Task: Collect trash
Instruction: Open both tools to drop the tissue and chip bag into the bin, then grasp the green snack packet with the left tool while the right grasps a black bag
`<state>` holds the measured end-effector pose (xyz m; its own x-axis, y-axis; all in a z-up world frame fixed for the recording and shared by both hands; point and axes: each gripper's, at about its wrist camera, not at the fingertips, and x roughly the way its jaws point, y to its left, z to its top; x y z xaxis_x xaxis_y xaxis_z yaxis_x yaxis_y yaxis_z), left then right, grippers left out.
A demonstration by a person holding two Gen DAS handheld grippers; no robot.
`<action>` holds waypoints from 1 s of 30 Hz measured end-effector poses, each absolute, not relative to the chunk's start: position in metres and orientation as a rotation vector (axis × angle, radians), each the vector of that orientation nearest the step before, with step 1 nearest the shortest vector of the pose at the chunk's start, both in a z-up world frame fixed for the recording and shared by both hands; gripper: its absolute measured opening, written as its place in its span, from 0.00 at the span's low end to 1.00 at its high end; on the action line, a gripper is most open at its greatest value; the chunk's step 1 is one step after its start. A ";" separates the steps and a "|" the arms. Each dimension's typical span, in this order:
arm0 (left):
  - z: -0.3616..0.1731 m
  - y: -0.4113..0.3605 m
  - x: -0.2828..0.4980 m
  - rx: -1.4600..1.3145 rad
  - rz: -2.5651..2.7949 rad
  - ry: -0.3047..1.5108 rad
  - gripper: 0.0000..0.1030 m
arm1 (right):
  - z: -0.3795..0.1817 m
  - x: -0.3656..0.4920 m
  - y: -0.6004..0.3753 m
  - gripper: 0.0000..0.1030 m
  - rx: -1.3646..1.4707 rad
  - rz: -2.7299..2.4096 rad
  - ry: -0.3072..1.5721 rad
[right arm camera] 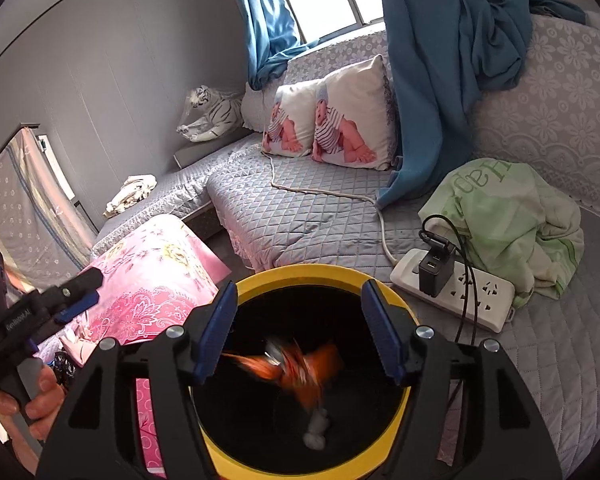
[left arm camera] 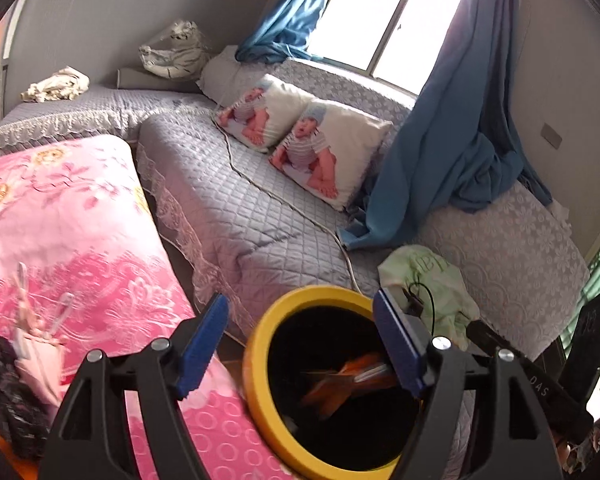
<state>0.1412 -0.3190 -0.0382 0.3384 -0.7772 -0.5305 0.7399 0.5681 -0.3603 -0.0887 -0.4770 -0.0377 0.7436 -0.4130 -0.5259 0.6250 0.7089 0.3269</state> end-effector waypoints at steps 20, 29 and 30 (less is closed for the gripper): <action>0.016 -0.176 0.180 -0.063 -0.691 0.558 0.72 | 0.001 -0.043 -0.393 0.61 0.351 -0.303 0.371; 0.013 -0.080 0.191 -0.029 -0.518 0.572 0.75 | -0.001 0.020 -0.333 0.62 0.262 -0.106 0.465; 0.010 -0.069 0.192 -0.018 -0.492 0.583 0.75 | -0.003 0.026 -0.327 0.62 0.254 -0.089 0.475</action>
<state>0.1917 -0.0693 0.0100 0.7231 -0.4504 -0.5236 0.4402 0.8847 -0.1531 0.0257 -0.3267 -0.0026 0.8862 -0.0262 -0.4625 0.1437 0.9647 0.2207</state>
